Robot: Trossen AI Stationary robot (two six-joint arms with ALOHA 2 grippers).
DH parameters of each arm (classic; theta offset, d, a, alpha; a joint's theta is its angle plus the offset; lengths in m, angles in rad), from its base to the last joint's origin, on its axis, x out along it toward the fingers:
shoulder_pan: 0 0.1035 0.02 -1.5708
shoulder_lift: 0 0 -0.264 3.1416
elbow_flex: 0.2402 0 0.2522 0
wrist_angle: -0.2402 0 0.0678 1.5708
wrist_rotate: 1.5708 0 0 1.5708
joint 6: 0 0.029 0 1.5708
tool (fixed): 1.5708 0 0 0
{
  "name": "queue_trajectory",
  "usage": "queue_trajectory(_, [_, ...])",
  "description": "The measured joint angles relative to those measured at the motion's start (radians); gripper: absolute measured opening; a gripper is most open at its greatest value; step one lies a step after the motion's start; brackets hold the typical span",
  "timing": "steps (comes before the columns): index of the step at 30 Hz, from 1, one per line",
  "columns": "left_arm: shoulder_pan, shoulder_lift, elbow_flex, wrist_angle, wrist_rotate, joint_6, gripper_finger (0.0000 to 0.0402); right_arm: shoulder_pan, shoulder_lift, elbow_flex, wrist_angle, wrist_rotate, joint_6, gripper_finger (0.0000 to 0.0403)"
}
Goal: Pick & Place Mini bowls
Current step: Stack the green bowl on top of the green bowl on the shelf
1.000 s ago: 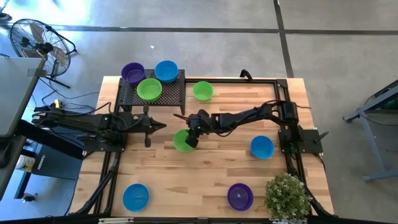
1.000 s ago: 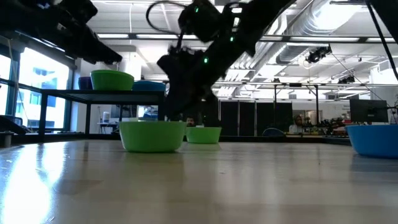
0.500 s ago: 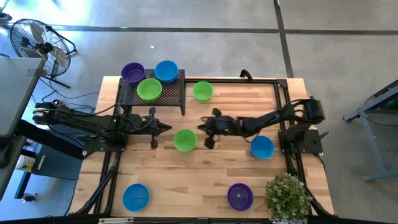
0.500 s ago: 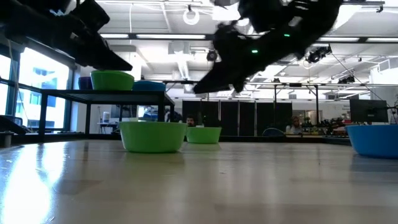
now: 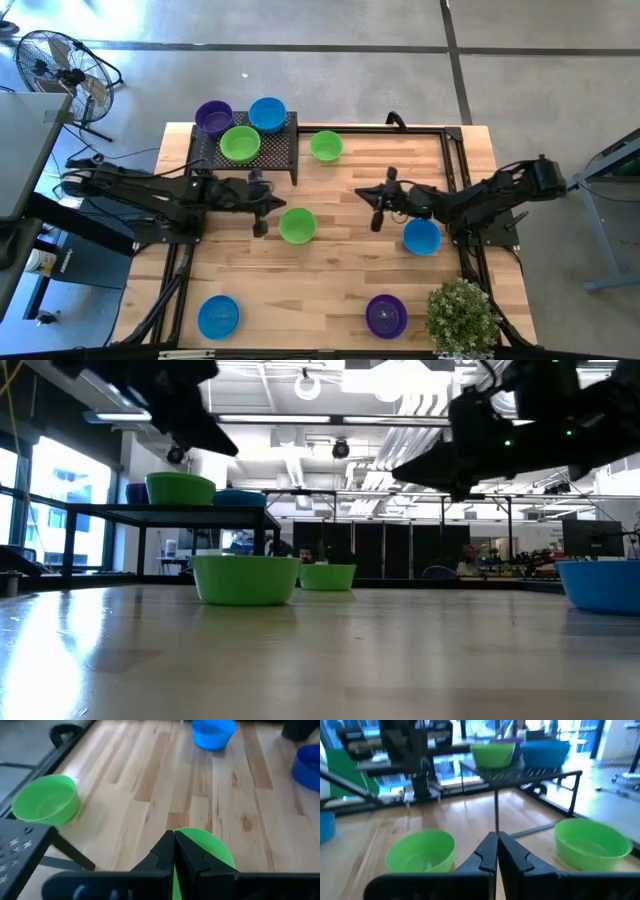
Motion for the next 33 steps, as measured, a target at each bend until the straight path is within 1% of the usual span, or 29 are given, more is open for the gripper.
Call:
queue_trajectory(3, [0.031, 0.099, 0.110, -0.100, 0.056, -0.015, 0.0000, 0.000, -0.043, -0.045, 0.046, 0.003, -0.002, 0.0002])
queue_trajectory(7, [0.066, 0.205, 0.248, -0.218, 0.163, -0.016, 0.0000, 0.000, -0.090, -0.083, 0.048, 0.002, -0.003, 0.0001])
queue_trajectory(10, [0.068, 0.261, 0.337, -0.341, 0.171, -0.015, 0.0001, 0.000, -0.106, -0.097, 0.050, 0.002, -0.002, 0.0002])
queue_trajectory(12, [0.068, 0.293, 0.394, -0.413, 0.151, -0.015, 0.0001, 0.000, -0.109, -0.103, 0.048, 0.002, -0.003, 0.0001])
queue_trajectory(14, [0.068, 0.314, 0.432, -0.484, 0.140, -0.018, 0.0001, 0.000, -0.110, -0.104, 0.047, 0.002, -0.003, 0.0001])
queue_trajectory(16, [0.068, 0.336, 0.456, -0.539, 0.151, -0.032, 0.0006, 0.000, -0.110, -0.104, 0.047, 0.002, -0.003, 0.0002])
queue_trajectory(19, [0.067, 0.369, 0.465, -0.608, 0.172, -0.071, 0.0027, 0.000, -0.110, -0.104, 0.047, 0.002, -0.006, 0.0001])
queue_trajectory(23, [0.030, 0.422, 0.465, -0.651, 0.184, -0.091, 0.0075, 0.000, -0.110, -0.104, 0.046, 0.002, -0.028, 0.0002])
queue_trajectory(28, [-0.073, 0.506, 0.466, -0.601, 0.168, -0.027, 0.0137, 0.000, -0.110, -0.104, 0.039, 0.002, -0.029, 0.0001])
queue_trajectory(30, [-0.112, 0.538, 0.463, -0.600, 0.140, -0.006, 0.0154, 0.000, -0.110, -0.104, 0.038, 0.002, -0.029, 0.0002])
queue_trajectory(33, [-0.150, 0.600, 0.466, -0.535, 0.106, 0.012, 0.0169, 0.000, -0.110, -0.104, 0.032, 0.002, -0.029, 0.0002])
